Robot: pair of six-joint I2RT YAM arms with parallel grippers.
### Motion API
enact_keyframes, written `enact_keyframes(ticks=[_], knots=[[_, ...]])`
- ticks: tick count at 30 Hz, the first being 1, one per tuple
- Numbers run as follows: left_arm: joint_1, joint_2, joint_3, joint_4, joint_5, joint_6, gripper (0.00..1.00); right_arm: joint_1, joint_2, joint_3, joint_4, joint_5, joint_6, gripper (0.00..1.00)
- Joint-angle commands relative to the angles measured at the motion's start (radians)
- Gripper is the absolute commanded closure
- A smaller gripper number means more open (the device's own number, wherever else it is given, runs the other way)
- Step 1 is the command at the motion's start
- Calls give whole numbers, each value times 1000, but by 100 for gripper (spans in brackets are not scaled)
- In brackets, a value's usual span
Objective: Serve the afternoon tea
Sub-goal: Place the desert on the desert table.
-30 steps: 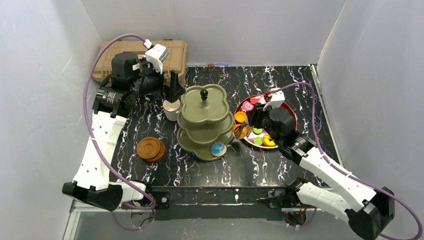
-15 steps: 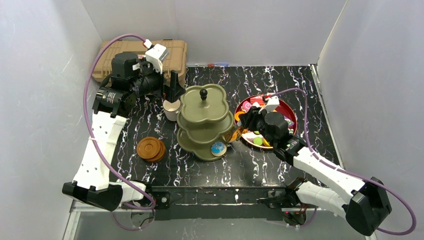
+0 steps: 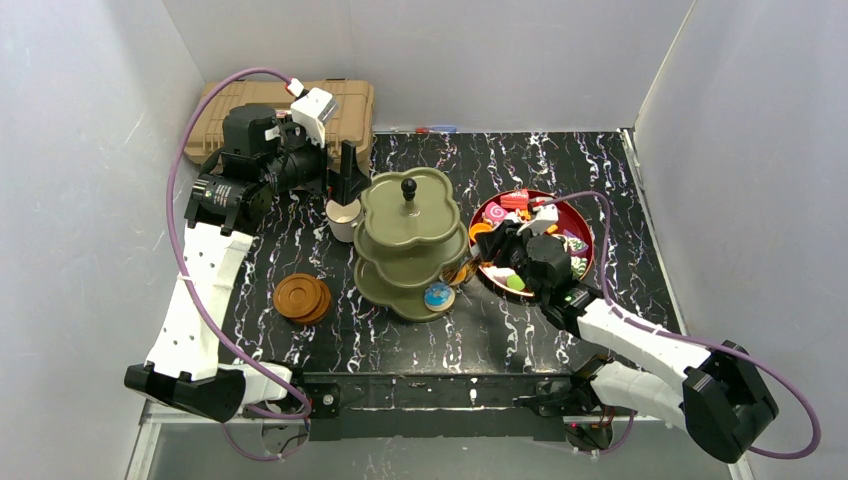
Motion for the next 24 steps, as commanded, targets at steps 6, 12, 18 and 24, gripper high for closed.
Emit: enact_keyframes(ticks=[6,12,18,24], knots=[[5,-22,27,2,31,2,2,3,-136,-46,21,70,26,42],[5,-17,32,2,40,-7,2,4,-181,-46,-31,80,10,30],[5,-21,34,1,38,-6,2,3,-165,-32,-40,72,18,39],[4,-17,35,1,39,-4,1,3,-191,-7,-95,90,-7,63]])
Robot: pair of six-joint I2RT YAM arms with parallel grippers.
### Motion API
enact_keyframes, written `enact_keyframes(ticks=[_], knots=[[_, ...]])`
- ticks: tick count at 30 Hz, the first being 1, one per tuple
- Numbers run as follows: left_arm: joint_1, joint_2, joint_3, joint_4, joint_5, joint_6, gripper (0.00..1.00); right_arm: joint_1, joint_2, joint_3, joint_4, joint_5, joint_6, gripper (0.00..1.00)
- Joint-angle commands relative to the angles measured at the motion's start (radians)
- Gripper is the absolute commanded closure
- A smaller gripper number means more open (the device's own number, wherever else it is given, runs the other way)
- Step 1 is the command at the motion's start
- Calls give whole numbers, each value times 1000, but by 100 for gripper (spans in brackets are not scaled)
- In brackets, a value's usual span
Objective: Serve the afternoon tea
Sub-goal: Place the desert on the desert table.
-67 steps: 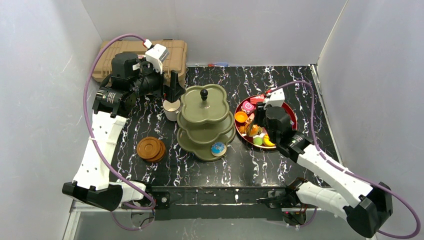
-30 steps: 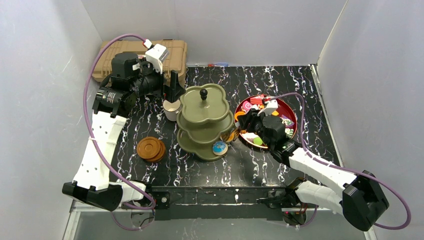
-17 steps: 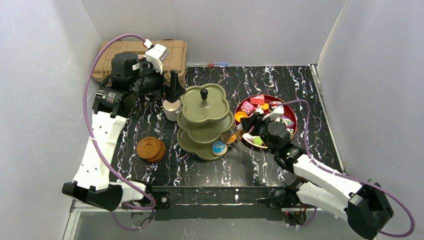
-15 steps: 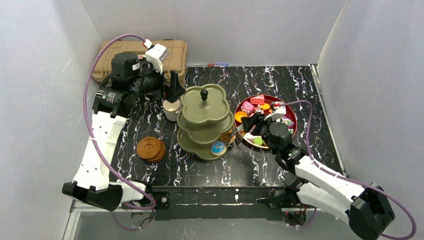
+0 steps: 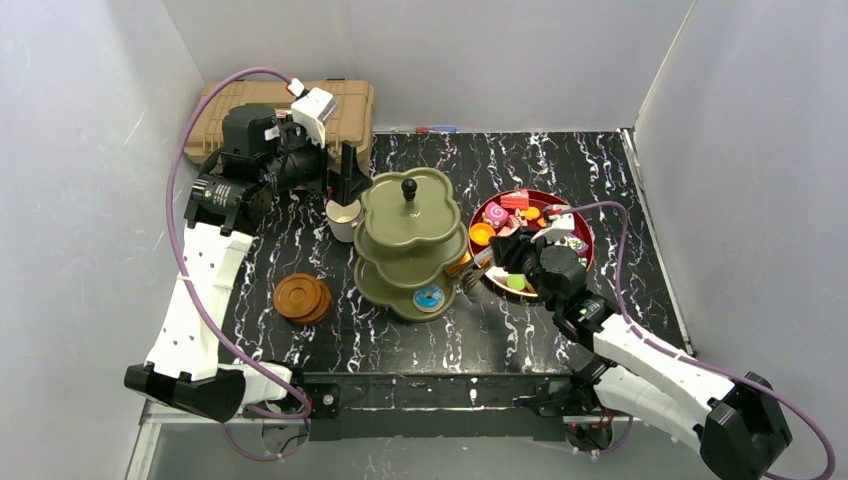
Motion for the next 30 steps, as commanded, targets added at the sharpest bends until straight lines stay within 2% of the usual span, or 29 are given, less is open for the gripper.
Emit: enact_keyframes(ticks=[1,5,8,19,25,30], knots=[[5,-15,33,2,21,-6,1,3,-21,51,-20,19,-20,65],[5,-13,31,4,27,-8,1,3,-40,63,-31,20,-42,65],[5,-14,33,4,25,-6,1,3,-53,101,-56,10,-69,62],[4,-19,34,1,25,0,1,0,-115,209,-233,-13,-101,60],[4,-21,36,-2,28,2,1,-4,-172,245,-349,97,-156,63],[4,-18,40,-2,32,1,1,-7,-143,314,-453,236,-210,66]])
